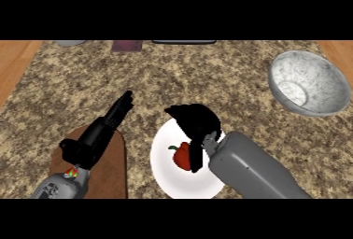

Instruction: Pick the bell pepper from the plate and place it in the bowl

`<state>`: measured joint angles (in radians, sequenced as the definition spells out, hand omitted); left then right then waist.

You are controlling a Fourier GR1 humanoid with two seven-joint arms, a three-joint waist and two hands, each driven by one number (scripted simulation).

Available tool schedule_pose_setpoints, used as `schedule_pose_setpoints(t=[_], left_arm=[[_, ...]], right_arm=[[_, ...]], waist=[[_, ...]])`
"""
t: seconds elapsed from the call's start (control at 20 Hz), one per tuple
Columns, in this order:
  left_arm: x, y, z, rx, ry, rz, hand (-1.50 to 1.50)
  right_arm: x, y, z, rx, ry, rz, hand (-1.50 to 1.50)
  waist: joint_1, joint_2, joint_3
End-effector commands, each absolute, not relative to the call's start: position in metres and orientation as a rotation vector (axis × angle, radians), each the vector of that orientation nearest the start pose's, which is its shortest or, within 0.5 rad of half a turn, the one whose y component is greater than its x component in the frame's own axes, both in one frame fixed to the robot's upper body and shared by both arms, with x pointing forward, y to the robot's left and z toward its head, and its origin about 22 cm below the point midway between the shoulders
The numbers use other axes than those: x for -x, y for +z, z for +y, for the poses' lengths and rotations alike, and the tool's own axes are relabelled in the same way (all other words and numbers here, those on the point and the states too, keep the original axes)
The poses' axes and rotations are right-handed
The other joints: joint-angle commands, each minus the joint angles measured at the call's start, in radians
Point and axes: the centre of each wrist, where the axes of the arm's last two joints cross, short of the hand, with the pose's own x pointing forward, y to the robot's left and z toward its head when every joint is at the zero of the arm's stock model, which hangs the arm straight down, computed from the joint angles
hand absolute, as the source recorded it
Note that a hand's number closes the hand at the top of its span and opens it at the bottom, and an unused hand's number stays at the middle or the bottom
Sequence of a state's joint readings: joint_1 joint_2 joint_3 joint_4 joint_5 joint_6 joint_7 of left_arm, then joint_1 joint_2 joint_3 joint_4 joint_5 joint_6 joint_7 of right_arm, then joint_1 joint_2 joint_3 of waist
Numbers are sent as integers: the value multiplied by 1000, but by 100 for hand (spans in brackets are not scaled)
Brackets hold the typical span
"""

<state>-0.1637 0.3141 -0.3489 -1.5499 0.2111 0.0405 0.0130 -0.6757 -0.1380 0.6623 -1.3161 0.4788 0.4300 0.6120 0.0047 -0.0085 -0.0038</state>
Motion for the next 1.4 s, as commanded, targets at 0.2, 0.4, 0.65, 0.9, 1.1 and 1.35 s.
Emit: schedule_pose_setpoints(t=[0.2, 0.4, 0.65, 0.9, 1.1, 1.35], left_arm=[[-269, 38, 215, 166, -394, -1580, 0], [-271, 30, 205, 181, -375, -1589, 0], [-270, 12, 203, 151, -378, -1578, 0], [-278, 50, 203, 182, -388, -1588, 0], [-268, 51, 203, 169, -387, -1589, 0], [-269, 31, 215, 174, -383, -1604, 0]], right_arm=[[-302, 124, -5, 382, 1678, -791, -150], [-297, 122, -3, 409, 1666, -777, -150], [-273, 98, 7, 417, 1679, -772, -150], [-260, 87, 6, 460, 1653, -845, -150], [-253, 77, -16, 506, 1677, -889, -150], [-249, 65, 5, 581, 1661, -942, -150]], waist=[[4, 6, 3], [-2, 7, 3], [-2, 9, 3], [1, 8, 4], [-4, 6, 4], [2, 9, 4]])
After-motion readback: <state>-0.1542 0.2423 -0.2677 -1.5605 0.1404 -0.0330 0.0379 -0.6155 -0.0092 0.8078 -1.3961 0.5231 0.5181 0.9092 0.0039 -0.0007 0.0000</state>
